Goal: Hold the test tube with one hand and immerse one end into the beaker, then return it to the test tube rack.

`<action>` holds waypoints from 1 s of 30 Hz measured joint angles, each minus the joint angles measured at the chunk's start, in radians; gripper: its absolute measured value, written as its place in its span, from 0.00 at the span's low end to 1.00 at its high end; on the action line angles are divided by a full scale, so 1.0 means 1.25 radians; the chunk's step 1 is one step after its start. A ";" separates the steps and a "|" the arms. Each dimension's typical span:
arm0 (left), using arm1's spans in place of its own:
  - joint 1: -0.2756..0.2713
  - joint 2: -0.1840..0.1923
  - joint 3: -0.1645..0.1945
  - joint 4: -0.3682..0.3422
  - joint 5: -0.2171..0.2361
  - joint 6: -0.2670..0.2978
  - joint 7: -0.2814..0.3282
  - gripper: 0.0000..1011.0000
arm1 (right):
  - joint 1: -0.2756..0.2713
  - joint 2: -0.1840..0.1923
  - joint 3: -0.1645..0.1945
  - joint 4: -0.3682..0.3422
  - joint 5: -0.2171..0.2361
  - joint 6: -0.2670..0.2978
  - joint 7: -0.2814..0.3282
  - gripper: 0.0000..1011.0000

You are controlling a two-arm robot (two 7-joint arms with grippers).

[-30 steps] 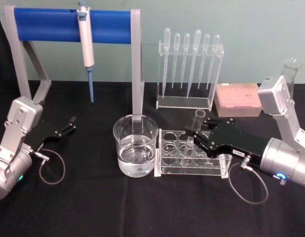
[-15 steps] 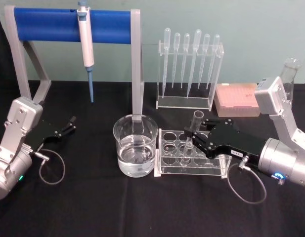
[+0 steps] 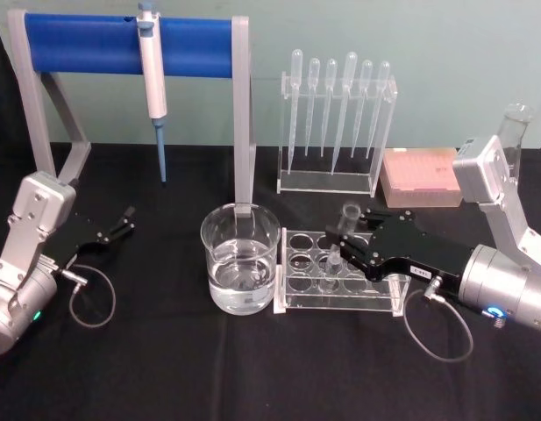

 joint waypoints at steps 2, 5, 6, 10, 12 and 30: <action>0.000 0.000 0.000 0.000 0.000 0.000 0.000 0.99 | 0.000 0.000 0.000 0.000 0.000 0.000 0.000 0.36; 0.000 0.000 0.000 0.000 0.000 0.000 0.000 0.99 | 0.000 0.000 0.000 0.000 0.001 0.000 0.000 0.46; 0.000 0.000 0.000 0.000 0.000 0.000 0.000 0.99 | 0.000 0.000 0.001 0.000 0.001 0.000 0.000 0.50; 0.000 0.000 0.000 0.000 0.000 0.000 0.000 0.99 | -0.001 0.001 0.001 -0.001 0.001 0.000 -0.001 0.59; 0.000 0.000 0.000 0.000 0.000 0.000 0.000 0.99 | -0.001 0.001 0.001 -0.001 0.001 0.000 -0.001 0.68; 0.000 0.000 0.000 0.000 0.000 0.000 0.000 0.99 | -0.180 0.010 0.204 -0.217 -0.027 -0.063 -0.220 0.99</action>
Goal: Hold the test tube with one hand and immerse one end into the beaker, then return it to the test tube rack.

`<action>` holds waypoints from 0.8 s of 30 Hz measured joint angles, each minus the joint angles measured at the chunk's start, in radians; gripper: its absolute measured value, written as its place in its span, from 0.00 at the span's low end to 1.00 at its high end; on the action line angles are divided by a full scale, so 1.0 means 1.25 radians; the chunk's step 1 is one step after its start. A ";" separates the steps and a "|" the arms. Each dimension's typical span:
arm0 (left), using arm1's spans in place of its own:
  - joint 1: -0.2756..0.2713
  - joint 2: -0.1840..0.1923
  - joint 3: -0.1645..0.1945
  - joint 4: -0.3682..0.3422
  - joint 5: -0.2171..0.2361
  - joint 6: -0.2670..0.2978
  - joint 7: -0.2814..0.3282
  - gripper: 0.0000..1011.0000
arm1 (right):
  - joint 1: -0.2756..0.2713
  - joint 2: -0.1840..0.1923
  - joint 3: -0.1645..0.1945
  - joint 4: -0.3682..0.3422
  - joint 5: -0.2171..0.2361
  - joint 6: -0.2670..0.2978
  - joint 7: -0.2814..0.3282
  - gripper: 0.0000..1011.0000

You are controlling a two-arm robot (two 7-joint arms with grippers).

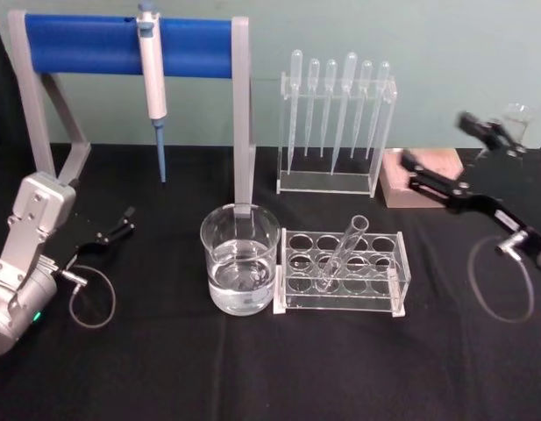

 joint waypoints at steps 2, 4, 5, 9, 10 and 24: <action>0.000 0.000 0.000 0.000 0.000 0.000 0.000 0.99 | -0.041 -0.012 0.028 -0.006 -0.036 0.002 -0.067 0.99; 0.000 0.000 0.000 0.000 0.000 0.000 0.000 0.99 | -0.062 -0.020 0.041 -0.005 -0.061 0.003 -0.103 0.99; 0.000 0.000 0.000 0.000 0.000 0.000 0.000 0.99 | -0.071 -0.024 0.045 0.000 -0.070 0.002 -0.117 0.99; 0.000 0.000 0.000 0.000 0.000 0.000 0.000 0.99 | -0.099 -0.044 0.057 0.029 -0.111 -0.004 -0.170 0.99; 0.000 0.000 0.000 0.000 0.000 0.000 0.000 0.99 | -0.107 -0.052 0.059 0.042 -0.125 -0.010 -0.183 0.99; 0.000 0.000 0.000 0.000 0.000 0.000 0.000 0.99 | -0.118 -0.091 0.063 0.107 -0.183 -0.084 -0.191 0.99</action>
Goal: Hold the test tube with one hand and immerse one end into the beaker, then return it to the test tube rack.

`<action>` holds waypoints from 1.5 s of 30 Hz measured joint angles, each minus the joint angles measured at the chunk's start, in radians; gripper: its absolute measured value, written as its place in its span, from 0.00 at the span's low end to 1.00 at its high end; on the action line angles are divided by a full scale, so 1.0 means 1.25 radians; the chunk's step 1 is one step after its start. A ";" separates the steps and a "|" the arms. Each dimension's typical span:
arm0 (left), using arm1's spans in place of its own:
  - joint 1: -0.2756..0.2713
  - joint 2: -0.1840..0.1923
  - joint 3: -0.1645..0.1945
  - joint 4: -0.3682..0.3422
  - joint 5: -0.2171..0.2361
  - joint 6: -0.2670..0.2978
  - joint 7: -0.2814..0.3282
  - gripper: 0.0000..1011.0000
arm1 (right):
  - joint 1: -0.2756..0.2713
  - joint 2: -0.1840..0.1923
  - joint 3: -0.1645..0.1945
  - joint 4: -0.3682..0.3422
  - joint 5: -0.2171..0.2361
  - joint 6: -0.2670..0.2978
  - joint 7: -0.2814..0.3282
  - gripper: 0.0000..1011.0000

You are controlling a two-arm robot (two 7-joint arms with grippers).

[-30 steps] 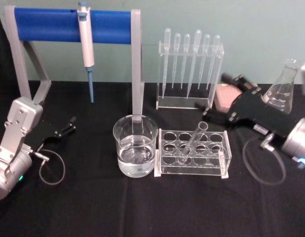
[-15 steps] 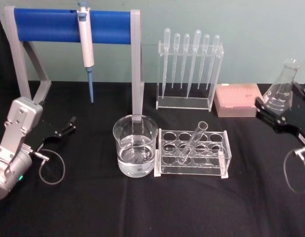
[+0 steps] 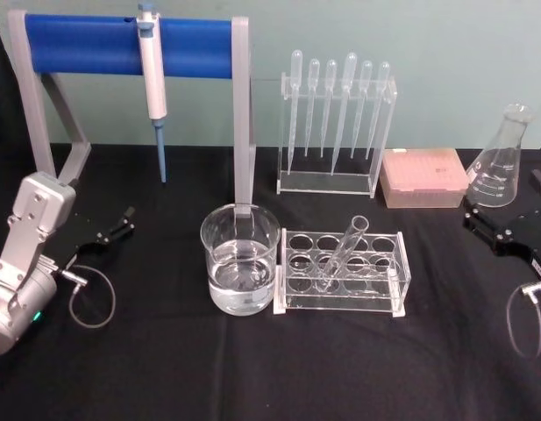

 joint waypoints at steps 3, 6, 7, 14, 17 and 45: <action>0.000 0.000 0.000 0.000 0.000 0.000 0.000 0.99 | 0.000 0.000 0.000 0.000 0.000 0.000 0.001 0.99; 0.000 0.000 0.000 0.000 0.000 0.000 0.000 0.99 | 0.000 0.001 0.000 -0.001 0.000 0.000 0.000 0.99; 0.000 0.000 0.000 0.000 0.000 0.000 0.000 0.99 | 0.000 0.001 0.000 -0.001 0.000 0.000 0.000 0.99; 0.000 0.000 0.000 0.000 0.000 0.000 0.000 0.99 | 0.000 0.002 0.000 -0.004 0.000 0.003 -0.003 0.99; 0.000 0.000 0.000 0.000 0.000 0.000 0.000 0.99 | 0.000 0.002 0.000 -0.004 -0.001 0.003 -0.004 0.99; 0.000 0.000 0.000 0.000 0.000 0.000 0.000 0.99 | 0.000 0.003 0.000 -0.006 -0.001 0.006 -0.007 0.99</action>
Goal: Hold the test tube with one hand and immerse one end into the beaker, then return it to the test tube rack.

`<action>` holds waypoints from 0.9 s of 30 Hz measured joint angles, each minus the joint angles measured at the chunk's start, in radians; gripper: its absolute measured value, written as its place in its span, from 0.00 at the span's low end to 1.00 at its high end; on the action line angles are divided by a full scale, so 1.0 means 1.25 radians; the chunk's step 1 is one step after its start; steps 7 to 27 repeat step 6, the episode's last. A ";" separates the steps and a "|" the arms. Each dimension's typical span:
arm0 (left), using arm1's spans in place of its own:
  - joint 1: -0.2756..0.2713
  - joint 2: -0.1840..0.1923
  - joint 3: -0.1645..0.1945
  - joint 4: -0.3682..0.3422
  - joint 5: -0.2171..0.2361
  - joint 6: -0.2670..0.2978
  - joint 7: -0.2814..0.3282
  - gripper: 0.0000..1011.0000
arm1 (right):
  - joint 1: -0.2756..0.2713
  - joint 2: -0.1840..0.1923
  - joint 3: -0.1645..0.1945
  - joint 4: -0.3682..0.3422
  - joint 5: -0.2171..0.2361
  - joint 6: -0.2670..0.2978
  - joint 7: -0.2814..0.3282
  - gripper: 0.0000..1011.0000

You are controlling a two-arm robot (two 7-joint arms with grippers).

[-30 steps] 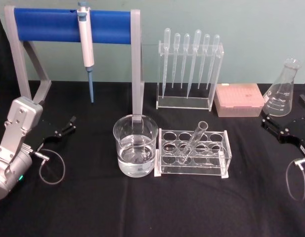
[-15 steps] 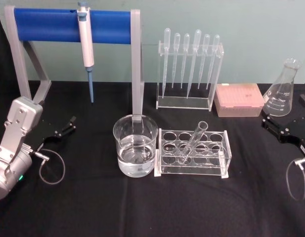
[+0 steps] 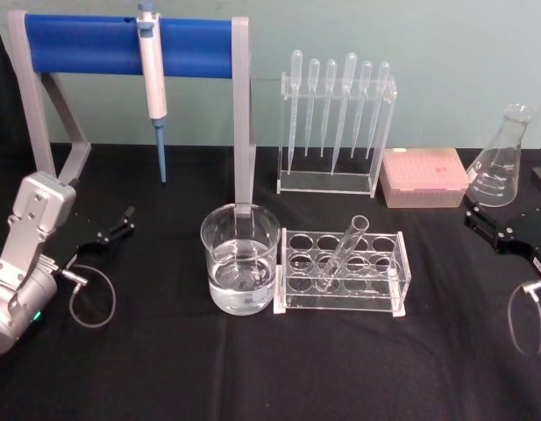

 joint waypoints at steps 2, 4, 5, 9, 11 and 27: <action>0.000 0.000 0.000 0.000 0.000 0.000 0.000 0.99 | 0.000 0.000 0.000 0.000 0.000 0.000 0.000 0.99; 0.000 0.000 0.000 0.000 0.000 0.000 0.000 0.99 | 0.000 0.000 0.000 0.000 0.000 0.000 0.000 0.99; 0.000 0.000 0.000 0.000 0.000 0.000 0.000 0.99 | 0.000 0.000 0.000 0.000 0.000 0.000 0.000 0.99; 0.000 0.000 0.000 0.000 0.000 0.000 0.000 0.99 | 0.000 0.000 0.000 0.000 0.000 0.000 0.000 0.99; 0.000 0.000 0.000 0.000 0.000 0.000 0.000 0.99 | 0.000 0.000 0.000 0.000 0.000 0.000 0.000 0.99; 0.000 0.000 0.000 0.000 0.000 0.000 0.000 0.99 | 0.000 0.000 0.000 0.000 0.000 0.000 0.000 0.99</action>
